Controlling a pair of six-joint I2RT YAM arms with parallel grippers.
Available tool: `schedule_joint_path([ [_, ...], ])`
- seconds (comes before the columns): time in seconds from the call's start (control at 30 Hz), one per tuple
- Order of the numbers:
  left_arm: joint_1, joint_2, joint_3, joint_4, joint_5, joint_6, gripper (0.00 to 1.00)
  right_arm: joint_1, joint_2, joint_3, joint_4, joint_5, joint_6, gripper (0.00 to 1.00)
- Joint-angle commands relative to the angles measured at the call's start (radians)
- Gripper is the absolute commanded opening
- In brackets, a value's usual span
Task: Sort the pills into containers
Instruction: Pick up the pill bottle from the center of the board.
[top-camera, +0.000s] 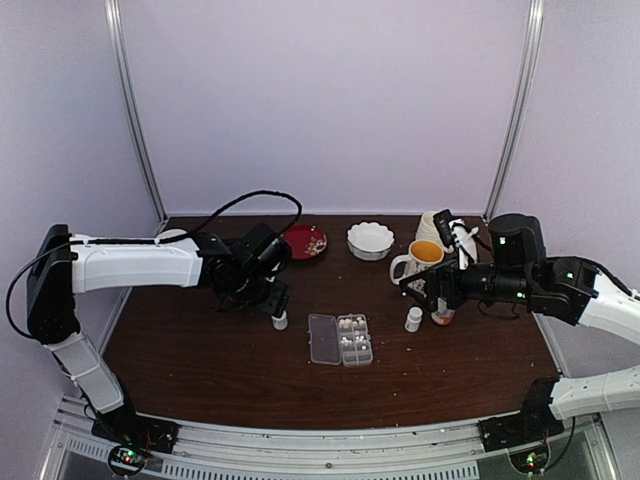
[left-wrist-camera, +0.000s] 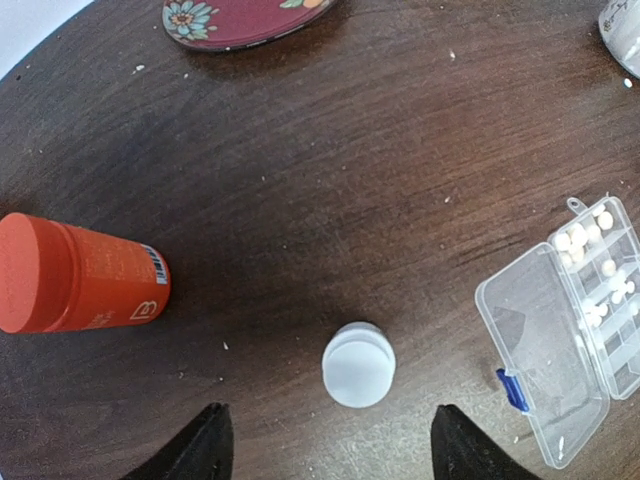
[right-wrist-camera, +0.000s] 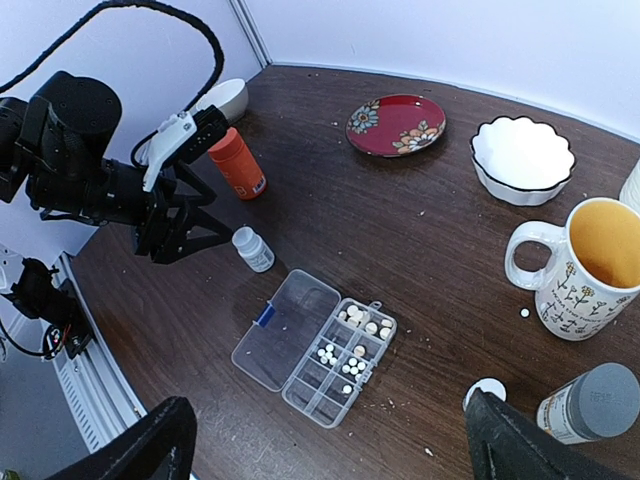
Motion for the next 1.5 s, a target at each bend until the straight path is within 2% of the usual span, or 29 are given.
schedule_joint_path([
  [0.0,0.013,0.048,0.050,-0.038,0.036,-0.004,0.68,0.007,-0.014,-0.015,0.050,-0.004,0.013,0.97],
  [0.37,0.024,0.121,0.099,-0.065,0.059,-0.005,0.52,0.013,0.006,-0.024,0.054,-0.009,0.005,0.97],
  [1.1,0.041,0.196,0.130,-0.072,0.103,-0.003,0.36,0.030,0.049,0.005,0.038,0.000,-0.017,0.97],
  [1.2,0.042,0.192,0.136,-0.084,0.101,-0.005,0.29,0.031,0.056,0.009,0.035,-0.003,-0.019,0.97],
  [1.33,0.042,0.153,0.155,-0.108,0.108,0.014,0.26,0.032,0.068,0.011,0.039,-0.007,-0.022,0.97],
  [1.47,0.041,0.065,0.179,-0.111,0.212,0.051,0.21,0.041,0.082,-0.014,0.103,-0.063,-0.023,0.95],
])
